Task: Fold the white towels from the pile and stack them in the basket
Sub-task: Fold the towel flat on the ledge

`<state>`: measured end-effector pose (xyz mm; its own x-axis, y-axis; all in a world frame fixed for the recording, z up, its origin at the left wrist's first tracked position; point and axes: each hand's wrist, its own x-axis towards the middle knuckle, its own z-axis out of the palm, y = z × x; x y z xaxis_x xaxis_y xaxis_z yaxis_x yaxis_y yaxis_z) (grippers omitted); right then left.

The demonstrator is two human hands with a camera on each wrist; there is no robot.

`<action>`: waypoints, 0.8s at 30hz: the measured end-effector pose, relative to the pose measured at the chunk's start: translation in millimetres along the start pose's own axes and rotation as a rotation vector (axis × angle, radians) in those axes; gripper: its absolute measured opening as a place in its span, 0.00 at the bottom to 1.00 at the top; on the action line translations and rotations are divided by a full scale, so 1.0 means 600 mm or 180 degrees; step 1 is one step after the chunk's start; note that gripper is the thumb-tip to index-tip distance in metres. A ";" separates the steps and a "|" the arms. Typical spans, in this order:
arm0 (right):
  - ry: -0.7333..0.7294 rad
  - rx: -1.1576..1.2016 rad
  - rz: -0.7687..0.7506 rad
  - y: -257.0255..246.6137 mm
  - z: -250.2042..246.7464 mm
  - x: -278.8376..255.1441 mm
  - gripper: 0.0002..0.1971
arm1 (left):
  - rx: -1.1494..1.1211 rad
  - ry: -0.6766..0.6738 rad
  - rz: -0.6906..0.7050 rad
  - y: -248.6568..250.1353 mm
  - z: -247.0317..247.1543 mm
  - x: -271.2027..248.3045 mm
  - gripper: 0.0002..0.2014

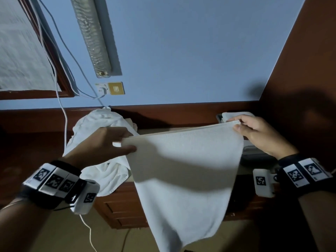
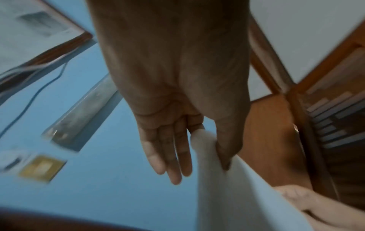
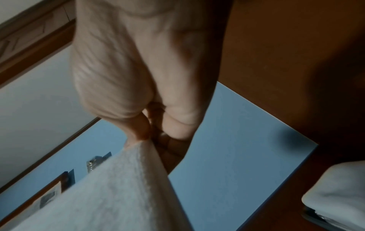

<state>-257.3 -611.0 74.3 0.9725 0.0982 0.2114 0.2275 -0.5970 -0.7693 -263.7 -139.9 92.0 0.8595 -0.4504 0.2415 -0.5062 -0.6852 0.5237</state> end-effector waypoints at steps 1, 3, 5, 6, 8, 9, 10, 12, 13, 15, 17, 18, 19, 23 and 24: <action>0.0036 -0.0083 -0.0016 0.004 -0.001 0.015 0.12 | -0.0157 0.0045 -0.0237 -0.010 0.014 0.014 0.13; 0.0149 -0.0361 -0.0011 0.020 0.002 0.056 0.10 | -0.0326 0.0168 -0.0532 -0.034 0.042 0.051 0.18; 0.0232 -0.0638 0.0061 0.042 0.015 0.103 0.08 | -0.0381 0.0246 -0.0697 -0.055 0.065 0.096 0.19; 0.0261 -0.0733 0.0151 0.059 0.024 0.128 0.07 | -0.0374 0.0272 -0.0779 -0.065 0.075 0.119 0.18; 0.0250 -0.0867 0.0374 0.093 0.048 0.177 0.07 | -0.0339 0.0293 -0.0954 -0.092 0.097 0.171 0.15; 0.0215 -0.0940 0.0482 0.112 0.060 0.202 0.08 | -0.0347 0.0280 -0.1051 -0.107 0.110 0.198 0.14; 0.0178 -0.0987 0.0575 0.135 0.071 0.229 0.08 | -0.0354 0.0278 -0.1141 -0.123 0.122 0.227 0.14; 0.0046 -0.1008 0.0705 0.178 0.092 0.287 0.10 | -0.0339 0.0272 -0.1323 -0.161 0.149 0.291 0.15; -0.0029 -0.1007 0.0770 0.200 0.103 0.319 0.10 | -0.0305 0.0265 -0.1414 -0.182 0.162 0.325 0.16; -0.0111 -0.0993 0.0904 0.244 0.124 0.391 0.09 | -0.0222 0.0227 -0.1561 -0.230 0.189 0.396 0.13; -0.0173 -0.0997 0.1065 0.296 0.148 0.465 0.08 | -0.0067 0.0143 -0.1716 -0.283 0.222 0.469 0.07; -0.0233 -0.1011 0.1125 0.324 0.161 0.499 0.08 | -0.0015 0.0142 -0.1806 -0.312 0.242 0.502 0.07; -0.0274 -0.1044 0.1156 0.352 0.177 0.531 0.09 | 0.0027 0.0138 -0.1913 -0.340 0.263 0.533 0.07; -0.0460 -0.1168 0.1442 0.457 0.240 0.635 0.07 | 0.0199 0.0250 -0.2256 -0.446 0.356 0.623 0.07; -0.0474 -0.1121 0.1538 0.484 0.257 0.657 0.07 | 0.0125 0.0253 -0.2390 -0.471 0.381 0.638 0.08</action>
<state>199.9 -622.8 -158.6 0.9638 -0.1542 -0.2176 -0.2465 -0.8264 -0.5063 192.5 -249.7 -150.3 0.9762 0.1871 -0.1098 0.2166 -0.8123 0.5416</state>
